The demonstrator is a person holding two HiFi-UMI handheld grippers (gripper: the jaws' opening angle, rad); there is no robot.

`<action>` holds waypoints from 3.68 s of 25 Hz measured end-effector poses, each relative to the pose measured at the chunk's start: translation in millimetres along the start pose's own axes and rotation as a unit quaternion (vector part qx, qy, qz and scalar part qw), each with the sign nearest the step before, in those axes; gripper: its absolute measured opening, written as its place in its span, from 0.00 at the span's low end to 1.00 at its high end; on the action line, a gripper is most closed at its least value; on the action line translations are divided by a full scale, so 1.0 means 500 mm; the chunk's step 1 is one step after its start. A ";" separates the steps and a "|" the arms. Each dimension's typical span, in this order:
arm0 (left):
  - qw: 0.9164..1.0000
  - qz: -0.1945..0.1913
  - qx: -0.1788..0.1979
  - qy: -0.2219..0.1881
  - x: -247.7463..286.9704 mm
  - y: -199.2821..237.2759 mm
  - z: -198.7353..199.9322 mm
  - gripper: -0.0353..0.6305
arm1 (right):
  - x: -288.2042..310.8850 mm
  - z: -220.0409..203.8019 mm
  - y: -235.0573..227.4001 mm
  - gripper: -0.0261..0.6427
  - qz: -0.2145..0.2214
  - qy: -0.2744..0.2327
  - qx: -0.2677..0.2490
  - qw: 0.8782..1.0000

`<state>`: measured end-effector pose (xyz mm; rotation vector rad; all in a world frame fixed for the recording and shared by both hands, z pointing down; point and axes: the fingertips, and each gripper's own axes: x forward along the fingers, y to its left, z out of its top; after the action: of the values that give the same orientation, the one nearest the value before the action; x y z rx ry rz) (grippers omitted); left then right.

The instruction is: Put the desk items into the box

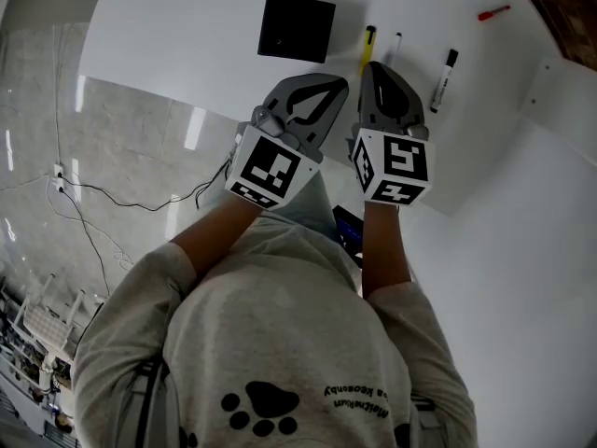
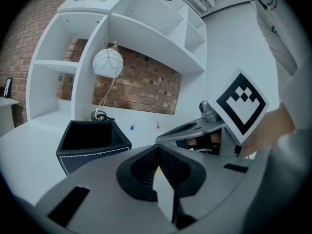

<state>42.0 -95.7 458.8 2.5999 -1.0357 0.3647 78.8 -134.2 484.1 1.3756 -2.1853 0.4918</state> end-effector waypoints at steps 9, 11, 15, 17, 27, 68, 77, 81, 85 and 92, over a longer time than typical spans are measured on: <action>1.000 0.010 -0.014 0.017 0.030 0.007 -0.021 0.06 | 0.038 -0.033 -0.025 0.07 0.010 0.057 0.009 0.998; 1.000 0.011 -0.007 0.023 0.034 0.005 -0.025 0.06 | 0.045 -0.042 -0.031 0.07 0.011 0.074 0.010 0.997; 0.999 0.015 -0.006 0.029 0.041 0.003 -0.029 0.06 | 0.061 -0.056 -0.040 0.07 0.016 0.106 0.017 0.994; 0.999 0.018 -0.010 0.036 0.043 0.004 -0.036 0.06 | 0.068 -0.060 -0.040 0.10 0.021 0.119 0.023 0.992; 0.999 0.012 -0.016 0.046 0.058 -0.005 -0.057 0.06 | 0.120 -0.096 -0.044 0.16 0.031 0.189 0.033 0.981; 0.999 0.024 -0.017 0.037 0.019 -0.005 -0.034 0.06 | 0.083 -0.048 -0.035 0.13 0.020 0.147 0.087 0.985; 0.999 0.027 -0.003 0.028 -0.003 -0.018 0.004 0.06 | 0.029 0.016 -0.026 0.13 0.005 0.070 0.068 0.995; 0.999 0.030 -0.001 0.019 -0.013 -0.020 0.022 0.06 | 0.007 0.033 -0.025 0.13 -0.004 0.043 0.065 0.997; 0.999 0.034 0.004 0.014 -0.021 -0.027 0.037 0.06 | -0.018 0.051 -0.027 0.13 -0.010 0.011 0.065 0.998; 0.999 0.049 0.011 -0.005 -0.038 -0.032 0.072 0.06 | -0.055 0.089 -0.026 0.13 -0.018 -0.039 0.049 0.998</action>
<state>43.9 -86.6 416.0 2.5799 -1.1717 0.3880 90.5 -144.1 432.6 1.5077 -2.2204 0.5478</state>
